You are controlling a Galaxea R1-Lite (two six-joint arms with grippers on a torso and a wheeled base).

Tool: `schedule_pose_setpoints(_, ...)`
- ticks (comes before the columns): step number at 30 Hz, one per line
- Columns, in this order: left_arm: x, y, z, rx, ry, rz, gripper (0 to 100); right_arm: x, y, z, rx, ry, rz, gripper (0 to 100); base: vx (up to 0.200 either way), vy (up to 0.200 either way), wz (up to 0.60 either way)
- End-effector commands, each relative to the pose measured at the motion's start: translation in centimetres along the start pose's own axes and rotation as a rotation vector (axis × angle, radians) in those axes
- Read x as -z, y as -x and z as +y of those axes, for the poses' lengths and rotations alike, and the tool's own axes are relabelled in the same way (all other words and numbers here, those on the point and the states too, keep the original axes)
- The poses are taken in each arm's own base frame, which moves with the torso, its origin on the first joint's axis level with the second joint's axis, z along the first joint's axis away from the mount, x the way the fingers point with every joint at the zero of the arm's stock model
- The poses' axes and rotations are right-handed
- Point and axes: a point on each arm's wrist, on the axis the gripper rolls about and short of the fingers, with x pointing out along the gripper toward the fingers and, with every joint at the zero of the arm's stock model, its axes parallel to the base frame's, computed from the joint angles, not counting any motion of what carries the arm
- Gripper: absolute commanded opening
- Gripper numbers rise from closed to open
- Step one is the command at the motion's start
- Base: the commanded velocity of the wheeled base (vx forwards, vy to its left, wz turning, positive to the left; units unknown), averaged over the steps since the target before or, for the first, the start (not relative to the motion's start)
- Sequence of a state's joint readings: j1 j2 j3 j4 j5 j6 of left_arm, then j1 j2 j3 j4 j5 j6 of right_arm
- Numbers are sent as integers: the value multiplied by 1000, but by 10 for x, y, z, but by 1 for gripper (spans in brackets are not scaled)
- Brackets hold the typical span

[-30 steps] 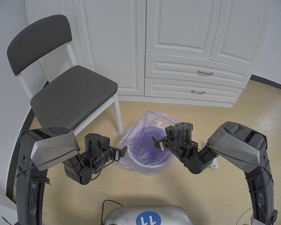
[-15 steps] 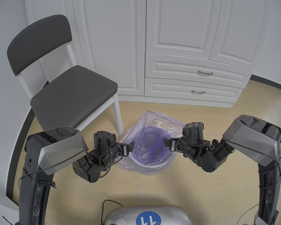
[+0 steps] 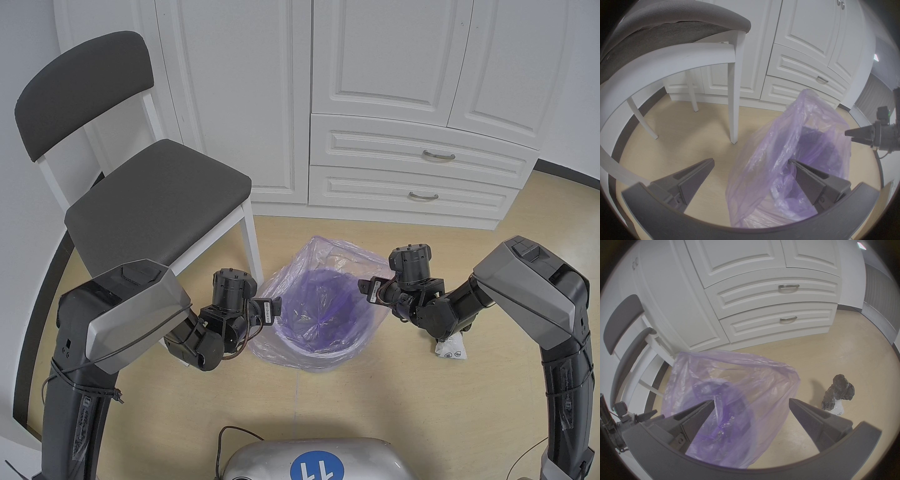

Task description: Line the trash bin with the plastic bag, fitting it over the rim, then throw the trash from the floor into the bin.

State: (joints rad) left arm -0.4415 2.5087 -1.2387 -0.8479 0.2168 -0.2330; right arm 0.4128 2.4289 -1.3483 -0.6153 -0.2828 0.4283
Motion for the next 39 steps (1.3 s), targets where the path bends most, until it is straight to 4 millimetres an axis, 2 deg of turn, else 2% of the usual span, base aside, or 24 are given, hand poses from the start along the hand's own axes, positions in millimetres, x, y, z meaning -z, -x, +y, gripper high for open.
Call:
schedule_pose_setpoints(1, 2, -12, 1, -49, 0, -8, 100, 9, -10, -10, 26, -1, 19, 100, 0, 0, 0)
schedule_pose_setpoints(6, 3, -29, 3, -167, 0, -28, 100, 8, -12, -14, 34, -4, 15, 100, 0, 0, 0)
schedule_pose_setpoints(14, -10, -35, 16, -202, 23, -66, 100, 7, -14, -18, 38, -7, 12, 100, 0, 0, 0)
schedule_pose_setpoints(23, -16, -42, 24, -221, 39, -92, 100, 5, -24, -22, 47, -22, -4, 100, 0, 0, 0)
schedule_pose_setpoints(27, -18, -35, 22, -215, 49, -98, 100, 5, -31, -25, 50, -43, -14, 100, 0, 0, 0)
schedule_pose_setpoints(30, -25, -20, 16, -184, 60, -106, 100, 4, -40, -32, 63, -59, -26, 100, 0, 0, 0)
schedule_pose_setpoints(34, -27, 0, 8, -63, 62, -129, 100, 7, -55, -43, 84, -76, -34, 100, 0, 0, 0)
schedule_pose_setpoints(39, -19, 18, 3, 84, 45, -175, 100, 10, -66, -56, 110, -83, -32, 100, 0, 0, 0)
